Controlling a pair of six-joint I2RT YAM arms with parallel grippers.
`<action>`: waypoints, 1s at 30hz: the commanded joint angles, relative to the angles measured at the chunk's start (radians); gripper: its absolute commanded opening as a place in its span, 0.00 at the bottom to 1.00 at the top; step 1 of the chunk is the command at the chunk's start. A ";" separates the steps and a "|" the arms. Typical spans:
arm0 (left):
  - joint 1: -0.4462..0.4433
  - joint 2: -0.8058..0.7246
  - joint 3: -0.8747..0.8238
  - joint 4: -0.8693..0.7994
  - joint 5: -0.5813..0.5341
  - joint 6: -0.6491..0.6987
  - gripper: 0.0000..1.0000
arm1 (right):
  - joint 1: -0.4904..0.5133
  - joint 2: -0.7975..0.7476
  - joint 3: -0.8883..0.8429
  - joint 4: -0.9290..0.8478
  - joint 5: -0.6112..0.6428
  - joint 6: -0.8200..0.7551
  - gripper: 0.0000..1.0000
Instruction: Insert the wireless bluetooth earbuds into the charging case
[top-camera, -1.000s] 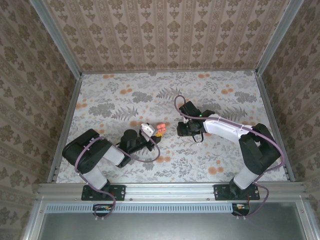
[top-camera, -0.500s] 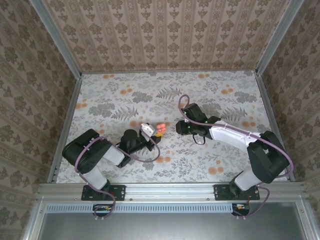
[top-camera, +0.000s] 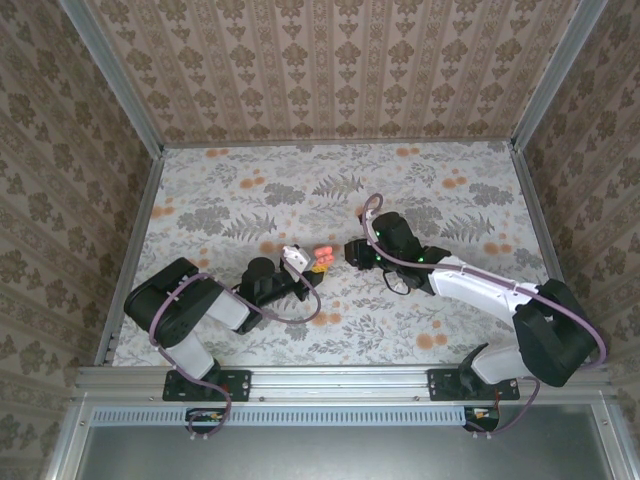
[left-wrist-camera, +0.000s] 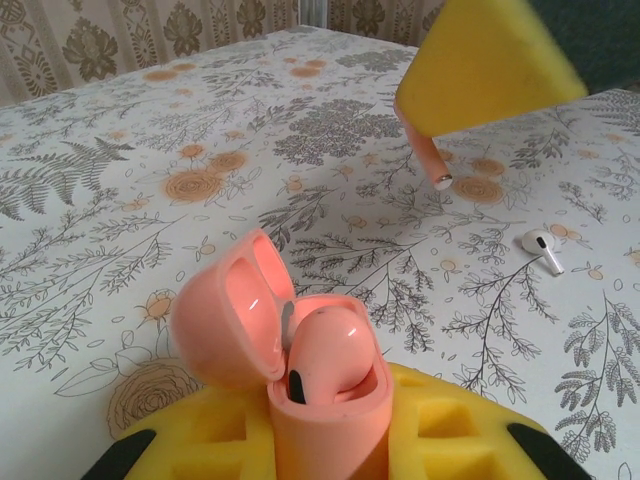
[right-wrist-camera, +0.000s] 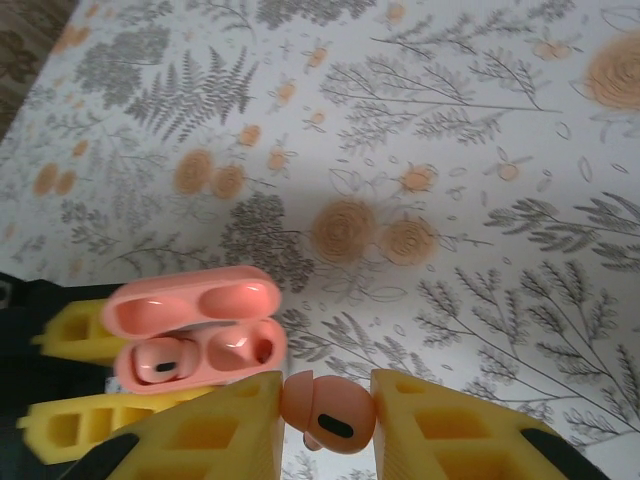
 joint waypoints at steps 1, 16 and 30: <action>0.009 -0.038 0.018 0.042 0.031 -0.030 0.16 | 0.022 -0.033 -0.034 0.097 0.003 -0.024 0.29; 0.009 -0.064 0.017 0.042 0.051 -0.044 0.16 | 0.060 -0.017 -0.056 0.201 0.023 -0.019 0.29; 0.009 -0.089 0.017 0.041 0.060 -0.051 0.16 | 0.074 0.044 -0.033 0.216 0.028 -0.024 0.29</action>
